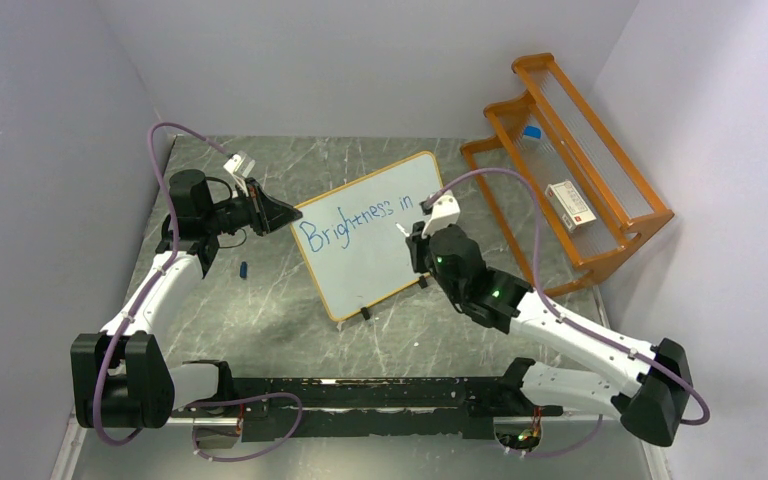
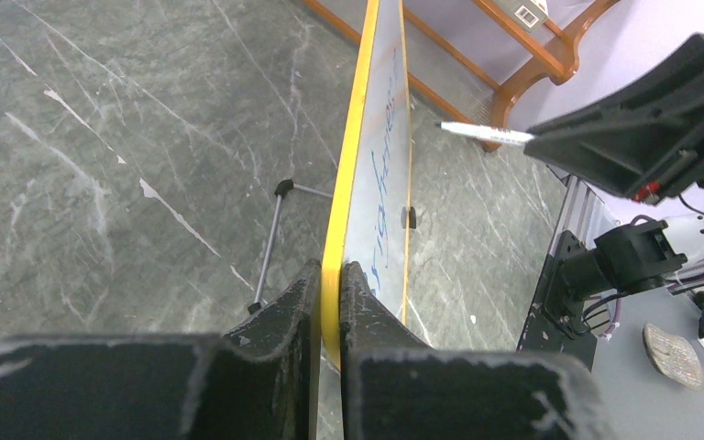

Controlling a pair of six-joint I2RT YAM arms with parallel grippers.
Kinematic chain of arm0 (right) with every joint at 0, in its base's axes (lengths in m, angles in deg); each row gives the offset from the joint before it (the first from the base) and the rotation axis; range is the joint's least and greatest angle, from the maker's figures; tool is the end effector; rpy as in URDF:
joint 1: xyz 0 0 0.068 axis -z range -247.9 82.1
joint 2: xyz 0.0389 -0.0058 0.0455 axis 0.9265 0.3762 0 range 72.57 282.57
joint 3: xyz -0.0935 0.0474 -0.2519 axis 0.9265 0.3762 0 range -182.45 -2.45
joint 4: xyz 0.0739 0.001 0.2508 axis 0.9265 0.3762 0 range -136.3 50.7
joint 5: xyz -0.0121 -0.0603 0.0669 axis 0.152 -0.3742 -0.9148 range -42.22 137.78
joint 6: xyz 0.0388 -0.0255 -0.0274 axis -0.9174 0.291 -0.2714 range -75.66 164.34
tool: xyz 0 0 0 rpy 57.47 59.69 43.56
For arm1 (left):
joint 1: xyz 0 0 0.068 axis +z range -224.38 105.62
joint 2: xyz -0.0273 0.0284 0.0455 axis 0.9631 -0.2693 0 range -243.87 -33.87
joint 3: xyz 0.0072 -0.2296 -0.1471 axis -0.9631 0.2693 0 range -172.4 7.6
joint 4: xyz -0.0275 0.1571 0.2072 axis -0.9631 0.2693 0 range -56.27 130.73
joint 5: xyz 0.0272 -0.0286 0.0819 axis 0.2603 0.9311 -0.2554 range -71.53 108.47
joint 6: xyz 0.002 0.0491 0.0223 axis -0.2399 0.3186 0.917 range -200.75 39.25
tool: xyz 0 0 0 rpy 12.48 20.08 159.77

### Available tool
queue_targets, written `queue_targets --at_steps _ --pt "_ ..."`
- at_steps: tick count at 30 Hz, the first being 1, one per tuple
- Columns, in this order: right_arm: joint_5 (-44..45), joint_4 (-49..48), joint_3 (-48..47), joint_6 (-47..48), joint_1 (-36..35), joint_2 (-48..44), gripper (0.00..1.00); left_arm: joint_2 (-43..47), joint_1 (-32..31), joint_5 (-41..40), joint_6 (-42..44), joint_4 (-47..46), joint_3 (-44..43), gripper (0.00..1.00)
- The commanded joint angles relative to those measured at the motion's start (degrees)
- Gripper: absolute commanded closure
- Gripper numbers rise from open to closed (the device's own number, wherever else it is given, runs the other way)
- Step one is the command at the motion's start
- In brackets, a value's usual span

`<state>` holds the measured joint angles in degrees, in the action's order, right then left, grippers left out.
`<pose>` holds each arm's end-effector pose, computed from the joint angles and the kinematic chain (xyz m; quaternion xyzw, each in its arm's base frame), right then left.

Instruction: Write a sentence on the whiteboard

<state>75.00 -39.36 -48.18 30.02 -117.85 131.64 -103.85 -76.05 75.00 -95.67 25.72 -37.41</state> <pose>0.1640 0.1699 0.3052 -0.1159 0.8004 0.1320 0.5731 0.2657 -0.0374 0.2850 0.1983 0.7356 -0.4522 0.4638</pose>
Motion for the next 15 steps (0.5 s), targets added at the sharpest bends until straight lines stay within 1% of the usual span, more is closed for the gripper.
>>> queue_targets --at_steps 1,5,15 --pt "5.11 0.44 0.92 0.24 -5.09 -1.00 1.00 -2.31 -1.23 -4.39 4.20 7.44 1.66 0.95" --pt "7.36 -0.05 1.86 0.24 -9.07 -1.58 1.00 -2.14 -1.24 -4.35 3.87 7.03 1.94 0.95" --pt "11.66 -2.46 4.02 -0.83 -18.82 0.70 1.00 -1.86 -1.25 -4.35 2.99 6.28 2.21 0.95"
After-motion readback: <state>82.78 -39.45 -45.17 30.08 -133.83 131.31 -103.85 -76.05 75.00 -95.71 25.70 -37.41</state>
